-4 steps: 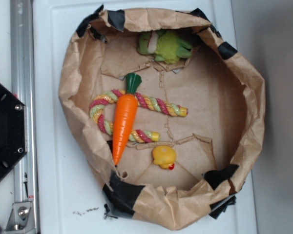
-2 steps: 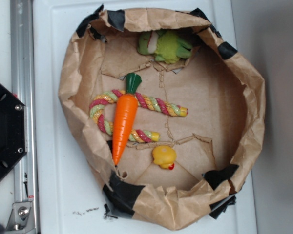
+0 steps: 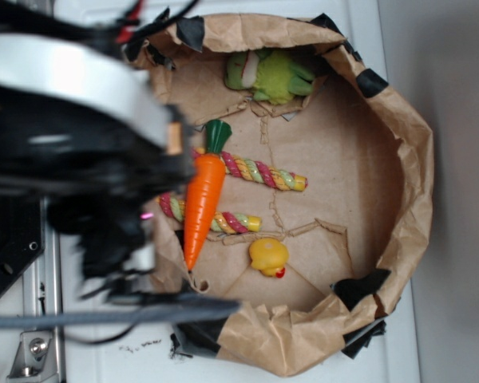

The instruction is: Grab the green animal.

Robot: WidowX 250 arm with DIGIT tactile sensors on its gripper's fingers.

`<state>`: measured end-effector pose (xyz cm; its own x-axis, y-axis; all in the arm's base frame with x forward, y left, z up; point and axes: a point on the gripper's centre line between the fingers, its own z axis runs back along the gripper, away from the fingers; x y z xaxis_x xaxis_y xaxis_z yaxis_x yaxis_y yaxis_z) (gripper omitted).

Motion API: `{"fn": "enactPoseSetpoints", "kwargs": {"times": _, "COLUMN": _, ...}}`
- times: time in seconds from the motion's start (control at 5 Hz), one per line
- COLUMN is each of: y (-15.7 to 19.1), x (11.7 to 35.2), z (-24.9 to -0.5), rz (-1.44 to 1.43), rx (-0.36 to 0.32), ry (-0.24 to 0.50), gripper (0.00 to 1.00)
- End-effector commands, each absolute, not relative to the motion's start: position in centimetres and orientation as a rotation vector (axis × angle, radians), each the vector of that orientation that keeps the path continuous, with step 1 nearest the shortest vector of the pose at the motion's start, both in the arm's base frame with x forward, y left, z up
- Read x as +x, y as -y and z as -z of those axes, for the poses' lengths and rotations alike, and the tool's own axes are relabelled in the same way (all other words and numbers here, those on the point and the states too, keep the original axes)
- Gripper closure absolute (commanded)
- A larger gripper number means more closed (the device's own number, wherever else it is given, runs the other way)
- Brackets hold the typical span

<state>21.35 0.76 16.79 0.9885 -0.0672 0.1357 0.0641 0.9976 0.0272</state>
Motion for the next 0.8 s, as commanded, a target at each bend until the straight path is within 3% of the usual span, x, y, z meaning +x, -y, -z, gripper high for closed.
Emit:
{"fn": "enactPoseSetpoints", "kwargs": {"times": 0.0, "y": -3.3, "x": 26.4, "z": -13.8, "rz": 0.133, "rx": 0.085, "ry": 0.200, "gripper": 0.00}}
{"fn": "enactPoseSetpoints", "kwargs": {"times": 0.2, "y": -3.2, "x": 27.3, "z": -11.4, "rz": 0.256, "rx": 0.200, "ry": 0.239, "gripper": 0.00}}
{"fn": "enactPoseSetpoints", "kwargs": {"times": 0.6, "y": -6.6, "x": 29.4, "z": -10.3, "rz": 0.293, "rx": 0.271, "ry": 0.263, "gripper": 0.00}}
